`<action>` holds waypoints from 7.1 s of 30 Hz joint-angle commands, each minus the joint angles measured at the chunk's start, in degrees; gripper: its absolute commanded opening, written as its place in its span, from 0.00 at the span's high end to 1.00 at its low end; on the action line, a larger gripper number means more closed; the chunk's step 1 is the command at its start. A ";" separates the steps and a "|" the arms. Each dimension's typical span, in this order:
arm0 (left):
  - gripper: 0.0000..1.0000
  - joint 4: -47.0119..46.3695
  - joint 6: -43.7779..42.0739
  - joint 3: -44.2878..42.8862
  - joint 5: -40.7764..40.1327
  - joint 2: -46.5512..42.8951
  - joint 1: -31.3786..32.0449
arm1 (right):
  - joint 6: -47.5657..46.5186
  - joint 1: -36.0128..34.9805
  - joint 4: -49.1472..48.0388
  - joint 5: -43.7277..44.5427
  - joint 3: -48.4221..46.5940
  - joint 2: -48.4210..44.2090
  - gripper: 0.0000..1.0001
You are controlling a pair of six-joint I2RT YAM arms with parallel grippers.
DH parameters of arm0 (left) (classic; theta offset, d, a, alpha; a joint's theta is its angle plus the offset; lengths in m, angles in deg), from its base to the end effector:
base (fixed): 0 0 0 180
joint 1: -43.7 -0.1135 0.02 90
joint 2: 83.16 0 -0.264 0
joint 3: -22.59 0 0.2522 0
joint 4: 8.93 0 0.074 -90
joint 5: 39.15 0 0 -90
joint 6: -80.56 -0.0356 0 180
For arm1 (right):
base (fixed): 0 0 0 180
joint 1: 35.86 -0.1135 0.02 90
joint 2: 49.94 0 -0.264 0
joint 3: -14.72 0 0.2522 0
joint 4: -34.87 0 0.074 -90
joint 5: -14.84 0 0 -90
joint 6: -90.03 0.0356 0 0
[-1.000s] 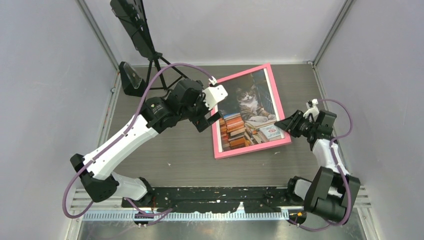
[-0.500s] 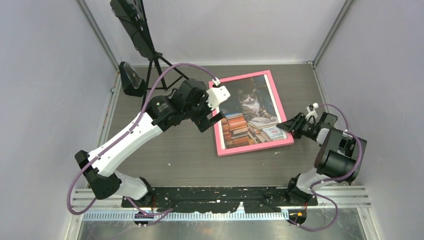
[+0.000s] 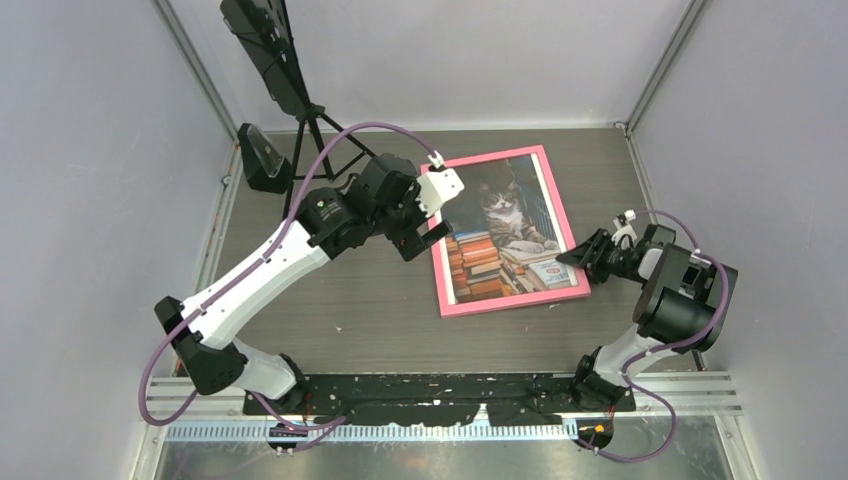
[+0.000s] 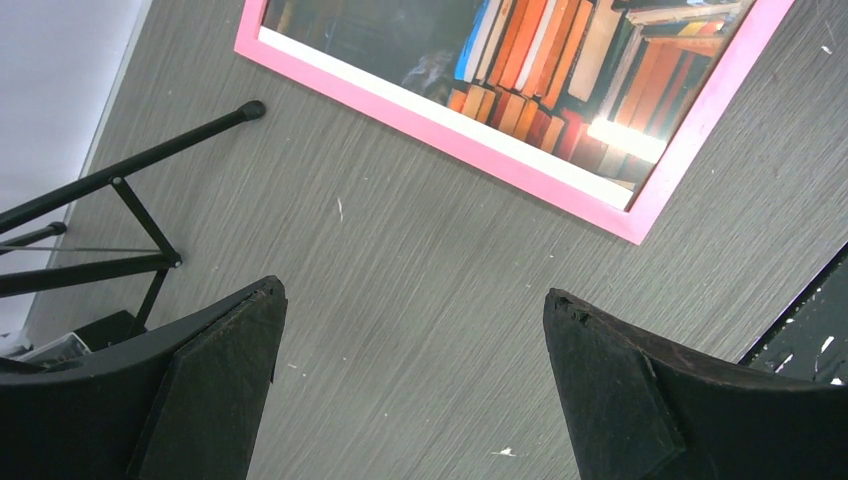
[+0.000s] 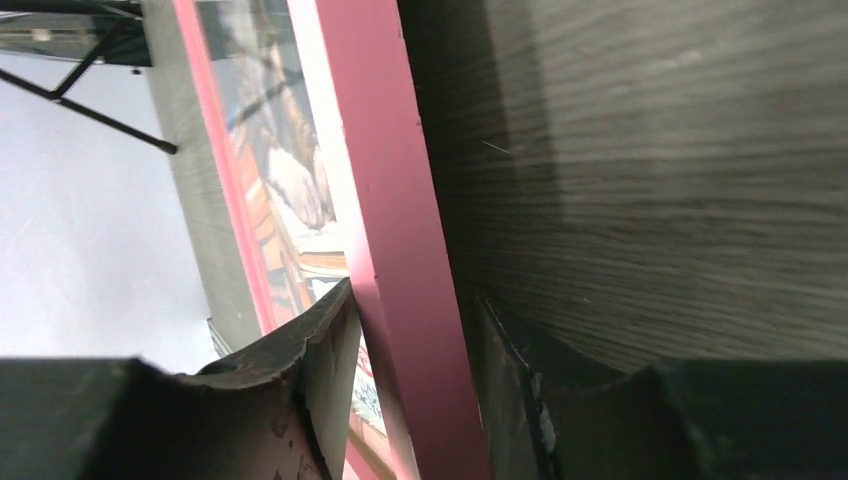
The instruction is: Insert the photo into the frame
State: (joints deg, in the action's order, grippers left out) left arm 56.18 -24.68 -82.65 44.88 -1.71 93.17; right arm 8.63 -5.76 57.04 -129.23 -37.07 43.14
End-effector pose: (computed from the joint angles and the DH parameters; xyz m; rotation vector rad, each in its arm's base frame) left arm 0.1937 -0.2208 0.4041 1.1819 1.9668 -0.1911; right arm 0.2447 -0.1085 0.1258 0.5054 2.2820 1.0613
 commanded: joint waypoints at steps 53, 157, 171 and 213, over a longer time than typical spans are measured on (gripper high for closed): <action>0.00 -3.99 1.52 0.51 -4.73 2.53 -1.33 | -9.47 -8.78 21.03 22.33 -11.73 -1.90 0.34; 0.00 -40.67 17.49 53.24 9.58 -43.69 -38.49 | -17.93 -15.63 17.83 48.57 1.39 -68.81 0.05; 0.00 -47.34 15.51 58.68 6.58 -50.88 -39.22 | -15.54 -13.57 16.28 46.94 2.64 -71.95 0.05; 0.01 -47.44 13.92 60.25 7.90 -48.50 -40.64 | -16.60 -10.77 16.83 45.76 2.29 -73.89 0.05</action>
State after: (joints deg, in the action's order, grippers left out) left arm 11.86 -10.08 -22.61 52.05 -49.71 53.00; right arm -7.63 -16.66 76.07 -82.96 -33.85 -30.15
